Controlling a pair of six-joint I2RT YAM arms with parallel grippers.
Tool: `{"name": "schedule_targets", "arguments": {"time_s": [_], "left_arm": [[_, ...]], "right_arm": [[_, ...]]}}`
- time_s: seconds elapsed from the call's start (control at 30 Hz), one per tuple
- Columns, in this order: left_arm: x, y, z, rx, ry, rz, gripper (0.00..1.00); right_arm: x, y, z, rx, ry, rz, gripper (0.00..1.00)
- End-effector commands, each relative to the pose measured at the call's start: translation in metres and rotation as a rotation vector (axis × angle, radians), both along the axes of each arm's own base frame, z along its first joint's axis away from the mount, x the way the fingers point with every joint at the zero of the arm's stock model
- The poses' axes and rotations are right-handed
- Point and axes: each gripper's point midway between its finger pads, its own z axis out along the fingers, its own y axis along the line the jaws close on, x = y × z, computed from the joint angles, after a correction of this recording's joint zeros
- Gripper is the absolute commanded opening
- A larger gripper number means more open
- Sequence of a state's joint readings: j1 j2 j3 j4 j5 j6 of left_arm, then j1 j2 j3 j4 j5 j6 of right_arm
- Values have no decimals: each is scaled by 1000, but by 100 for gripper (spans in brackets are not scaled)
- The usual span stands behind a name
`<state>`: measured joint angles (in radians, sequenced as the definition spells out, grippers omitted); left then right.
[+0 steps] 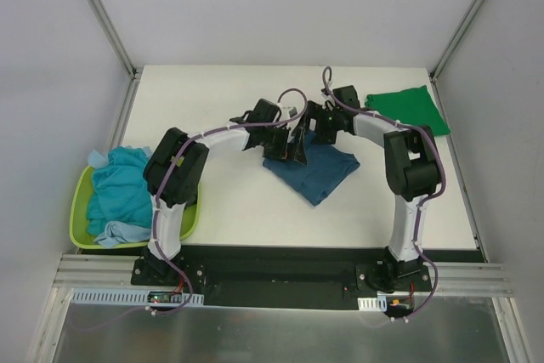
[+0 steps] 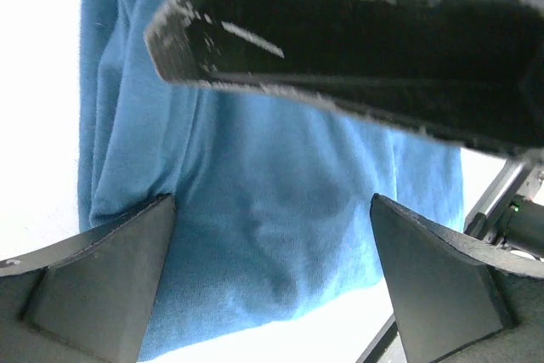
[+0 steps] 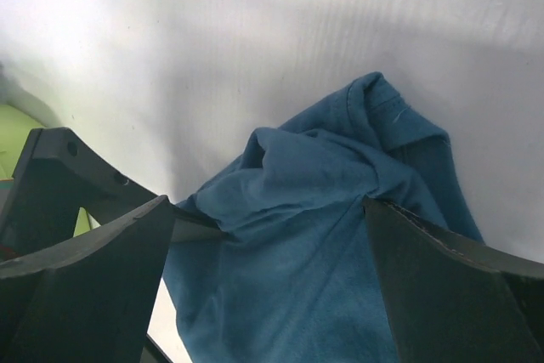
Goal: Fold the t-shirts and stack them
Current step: Smooth out wrinkles on the folded tshirt
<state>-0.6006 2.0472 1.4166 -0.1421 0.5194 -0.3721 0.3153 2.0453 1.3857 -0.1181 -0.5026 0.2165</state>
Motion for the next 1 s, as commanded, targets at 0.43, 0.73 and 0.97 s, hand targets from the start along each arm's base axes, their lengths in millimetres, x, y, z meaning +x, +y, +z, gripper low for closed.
{"name": "schedule_targets", "arguments": {"time_s": [0.43,0.73,0.97], "left_arm": [[-138,58,38,51,-29,133,99],[-139,105,26,129,-59,331,99],[-131,90,3,157,50,325,89]], "right_arm": [[-74,-18,86,-44,-155,100,96],[-170,-92,98,50,-176,-187,96],[-244,-98,50,129,-55,-237,96]]}}
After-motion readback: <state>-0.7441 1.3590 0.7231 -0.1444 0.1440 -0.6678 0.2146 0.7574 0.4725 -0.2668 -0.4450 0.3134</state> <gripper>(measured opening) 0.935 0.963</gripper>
